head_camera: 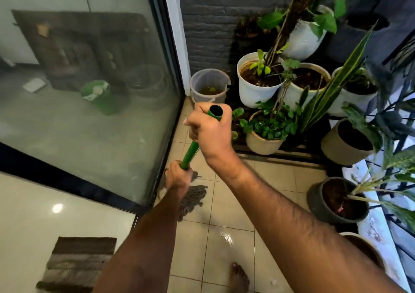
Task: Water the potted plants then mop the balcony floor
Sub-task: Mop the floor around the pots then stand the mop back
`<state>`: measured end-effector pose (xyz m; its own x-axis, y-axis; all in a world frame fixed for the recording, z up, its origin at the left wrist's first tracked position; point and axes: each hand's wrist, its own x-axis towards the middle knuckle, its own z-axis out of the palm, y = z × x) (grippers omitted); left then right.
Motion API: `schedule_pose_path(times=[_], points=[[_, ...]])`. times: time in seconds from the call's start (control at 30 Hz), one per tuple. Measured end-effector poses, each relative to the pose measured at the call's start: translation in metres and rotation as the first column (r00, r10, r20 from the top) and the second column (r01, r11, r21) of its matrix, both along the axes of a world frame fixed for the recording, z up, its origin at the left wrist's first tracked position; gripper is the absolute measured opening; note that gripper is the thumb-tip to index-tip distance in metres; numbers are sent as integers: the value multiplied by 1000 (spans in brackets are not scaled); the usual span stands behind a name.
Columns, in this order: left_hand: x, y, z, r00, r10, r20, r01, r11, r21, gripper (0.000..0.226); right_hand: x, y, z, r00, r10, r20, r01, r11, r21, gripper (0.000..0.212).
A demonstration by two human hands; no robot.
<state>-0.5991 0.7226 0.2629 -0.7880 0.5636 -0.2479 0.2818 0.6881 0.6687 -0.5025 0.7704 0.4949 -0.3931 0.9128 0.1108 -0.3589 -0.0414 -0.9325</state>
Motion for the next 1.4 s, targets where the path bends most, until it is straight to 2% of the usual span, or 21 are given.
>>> schedule_pose_path(times=[0.13,0.27,0.3,0.4,0.53,0.73,0.8,0.87,1.03,1.23,1.33,1.4], points=[[18,-29,1,999,52,-12,-52,999,7,29,9,-14,-1,999,31,-19,-32,998,-47,36],[32,-71,6,1000,14,-10,-15,999,-47,30,18,-46,8,999,43,-33,-45,997,-64,25],[36,-84,8,1000,0,-11,-1,998,-67,32,21,-57,10,998,48,-33,-50,996,-72,26],[45,-126,14,1000,-19,13,20,994,-106,32,26,-94,13,997,68,-30,-70,992,-105,46],[57,-189,19,998,-39,46,45,991,-129,28,32,-144,13,996,91,-9,-92,985,-143,44],[77,-252,13,954,-191,231,242,945,-220,30,65,-184,-5,999,12,39,1,950,-314,43],[83,-259,14,929,-270,255,336,903,-267,36,75,-183,-7,997,-23,76,49,935,-351,32],[90,-258,16,905,-314,285,398,861,-316,41,83,-176,-8,992,-60,115,101,917,-387,23],[121,-230,13,895,-323,307,427,820,-382,45,111,-142,-17,982,-78,170,150,870,-469,23],[178,-156,18,930,-310,200,363,861,-355,37,174,-81,-17,976,-177,128,217,852,-477,29],[206,-114,22,940,-313,136,341,879,-334,35,205,-49,-6,967,-229,116,256,865,-430,23],[225,-83,23,939,-322,116,343,883,-321,35,228,-26,0,957,-262,122,289,861,-418,27]])
